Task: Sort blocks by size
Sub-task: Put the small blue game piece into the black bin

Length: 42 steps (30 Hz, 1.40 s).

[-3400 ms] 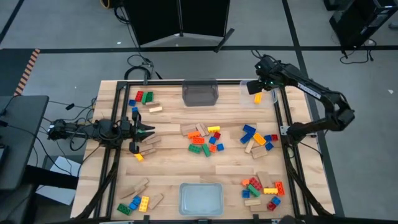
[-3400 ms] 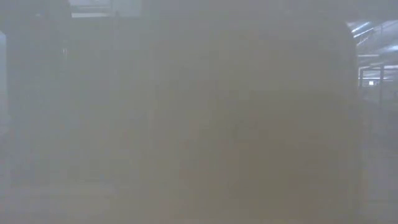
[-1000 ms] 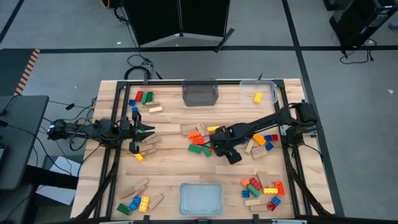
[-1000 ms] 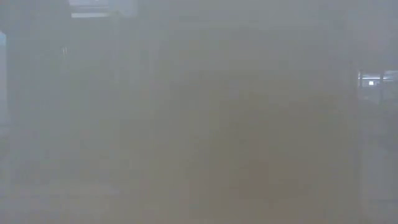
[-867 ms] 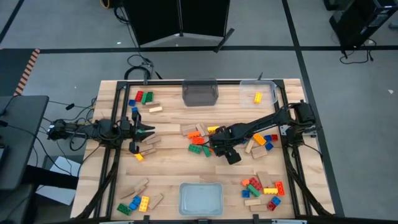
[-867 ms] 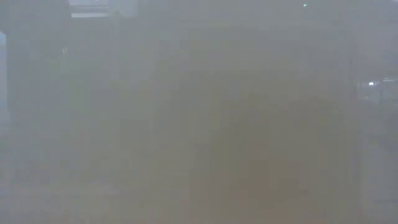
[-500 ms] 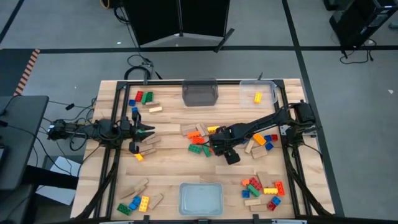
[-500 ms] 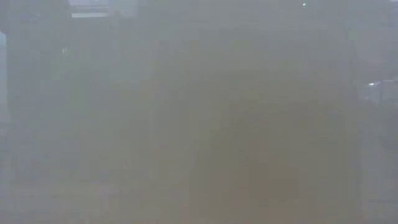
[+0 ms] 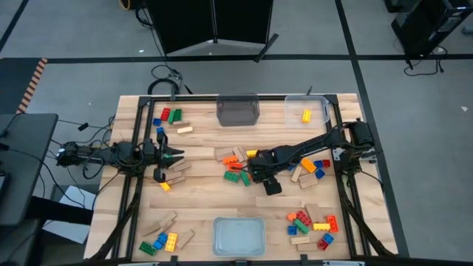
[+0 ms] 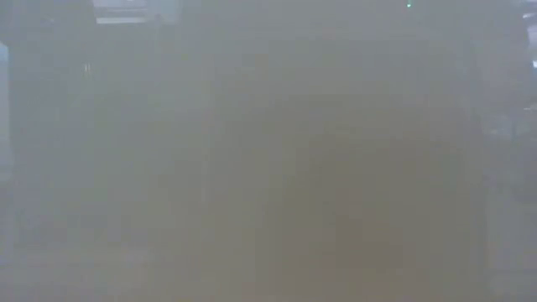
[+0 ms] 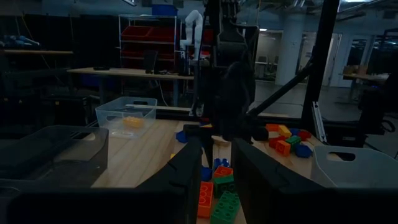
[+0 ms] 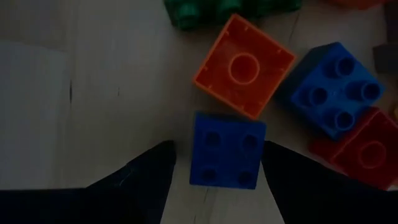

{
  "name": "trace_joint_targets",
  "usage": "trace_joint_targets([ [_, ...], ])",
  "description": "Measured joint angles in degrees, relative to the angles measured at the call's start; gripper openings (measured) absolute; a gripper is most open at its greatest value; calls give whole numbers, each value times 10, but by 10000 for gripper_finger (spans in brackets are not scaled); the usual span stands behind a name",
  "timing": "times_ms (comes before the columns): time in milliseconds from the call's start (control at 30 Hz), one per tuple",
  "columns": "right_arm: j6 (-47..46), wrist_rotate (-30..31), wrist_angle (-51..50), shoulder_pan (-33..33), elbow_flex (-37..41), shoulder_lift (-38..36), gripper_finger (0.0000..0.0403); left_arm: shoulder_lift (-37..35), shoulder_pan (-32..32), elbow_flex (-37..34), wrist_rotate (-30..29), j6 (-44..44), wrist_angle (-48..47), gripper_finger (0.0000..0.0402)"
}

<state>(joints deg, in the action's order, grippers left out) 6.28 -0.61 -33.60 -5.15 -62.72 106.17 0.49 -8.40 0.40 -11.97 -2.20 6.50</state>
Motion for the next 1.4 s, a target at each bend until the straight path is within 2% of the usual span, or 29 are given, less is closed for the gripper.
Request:
trace_joint_targets([
  [200,-19,-1,31,0,0,1,232,0,0,0,0,0,0,97],
  [467,-23,-5,34,0,-1,1,155,0,0,0,0,0,0,97],
  [633,-55,-5,27,0,-1,0,155,0,0,0,0,0,0,97],
  [833,-151,-6,5,-1,-9,0,159,0,0,0,0,0,0,97],
  [1100,-232,1,-137,7,-100,0,159,0,0,0,0,0,0,97],
  [1400,-204,47,-237,68,-270,0,159,0,0,0,0,0,0,97],
])
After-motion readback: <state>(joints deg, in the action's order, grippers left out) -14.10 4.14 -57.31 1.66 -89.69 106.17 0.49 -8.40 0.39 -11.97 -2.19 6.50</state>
